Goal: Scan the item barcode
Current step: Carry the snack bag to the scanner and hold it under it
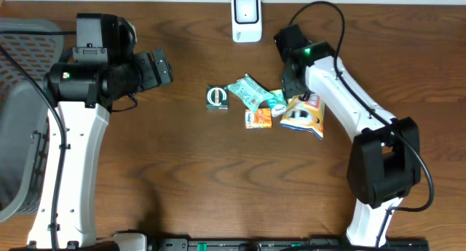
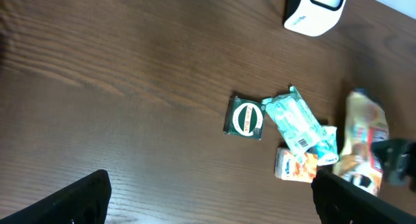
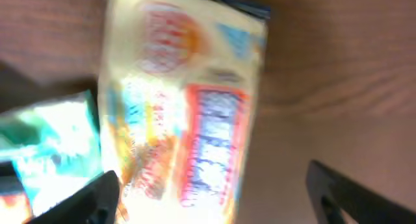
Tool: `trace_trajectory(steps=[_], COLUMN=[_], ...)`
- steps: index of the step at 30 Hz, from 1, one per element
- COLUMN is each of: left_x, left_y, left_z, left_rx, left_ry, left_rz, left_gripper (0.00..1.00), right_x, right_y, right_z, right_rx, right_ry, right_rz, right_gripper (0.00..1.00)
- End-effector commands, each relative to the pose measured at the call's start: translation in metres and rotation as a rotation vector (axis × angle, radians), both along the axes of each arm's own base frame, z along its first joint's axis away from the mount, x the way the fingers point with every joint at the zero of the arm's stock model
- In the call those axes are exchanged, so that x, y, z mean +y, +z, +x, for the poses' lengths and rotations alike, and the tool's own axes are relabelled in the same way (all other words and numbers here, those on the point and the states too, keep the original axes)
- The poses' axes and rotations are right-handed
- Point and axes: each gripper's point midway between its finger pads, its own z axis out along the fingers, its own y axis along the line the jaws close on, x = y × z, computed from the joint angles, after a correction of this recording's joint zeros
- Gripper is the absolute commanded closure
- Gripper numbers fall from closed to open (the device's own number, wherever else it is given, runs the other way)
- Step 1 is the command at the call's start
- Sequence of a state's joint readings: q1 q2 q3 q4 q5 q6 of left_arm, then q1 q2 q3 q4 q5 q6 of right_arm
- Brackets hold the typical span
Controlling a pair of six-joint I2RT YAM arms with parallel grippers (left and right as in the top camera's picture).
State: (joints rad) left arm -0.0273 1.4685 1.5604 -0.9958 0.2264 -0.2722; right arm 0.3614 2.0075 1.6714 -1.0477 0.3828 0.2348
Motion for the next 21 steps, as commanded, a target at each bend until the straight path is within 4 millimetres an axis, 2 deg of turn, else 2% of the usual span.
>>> trace_trajectory(steps=[1, 3, 6, 9, 13, 16, 19, 20, 21], left_x=[0.002, 0.002, 0.002, 0.002, 0.002, 0.002, 0.002, 0.002, 0.002], left_y=[0.000, 0.000, 0.000, 0.000, 0.000, 0.000, 0.000, 0.000, 0.000], left_z=[0.000, 0.000, 0.000, 0.000, 0.000, 0.000, 0.000, 0.000, 0.000], left_rx=[-0.001, 0.000, 0.000, -0.001, -0.001, 0.000, -0.001, 0.000, -0.001], left_ry=[0.000, 0.000, 0.000, 0.000, 0.000, 0.000, 0.000, 0.000, 0.001], left_rz=[0.006, 0.006, 0.006, 0.006, 0.006, 0.006, 0.006, 0.006, 0.006], left_gripper=[0.02, 0.02, 0.02, 0.02, 0.02, 0.02, 0.02, 0.02, 0.02], right_x=[-0.021, -0.038, -0.057, -0.050, -0.027, -0.022, -0.015, -0.016, -0.018], right_y=[0.037, 0.041, 0.031, 0.013, -0.003, -0.028, -0.045, -0.054, -0.061], right_z=[0.017, 0.019, 0.015, 0.007, 0.003, -0.002, -0.008, -0.010, -0.012], right_rx=[-0.070, -0.064, -0.005, 0.090, 0.122, 0.124, 0.132, 0.134, 0.138], right_ry=[-0.060, -0.099, -0.144, -0.107, 0.017, 0.029, 0.046, 0.046, 0.031], right_rz=[0.018, 0.022, 0.135, 0.398, 0.702, 0.728, 0.714, 0.667, 0.631], right_gripper=[0.01, 0.01, 0.01, 0.01, 0.01, 0.12, 0.12, 0.20, 0.22])
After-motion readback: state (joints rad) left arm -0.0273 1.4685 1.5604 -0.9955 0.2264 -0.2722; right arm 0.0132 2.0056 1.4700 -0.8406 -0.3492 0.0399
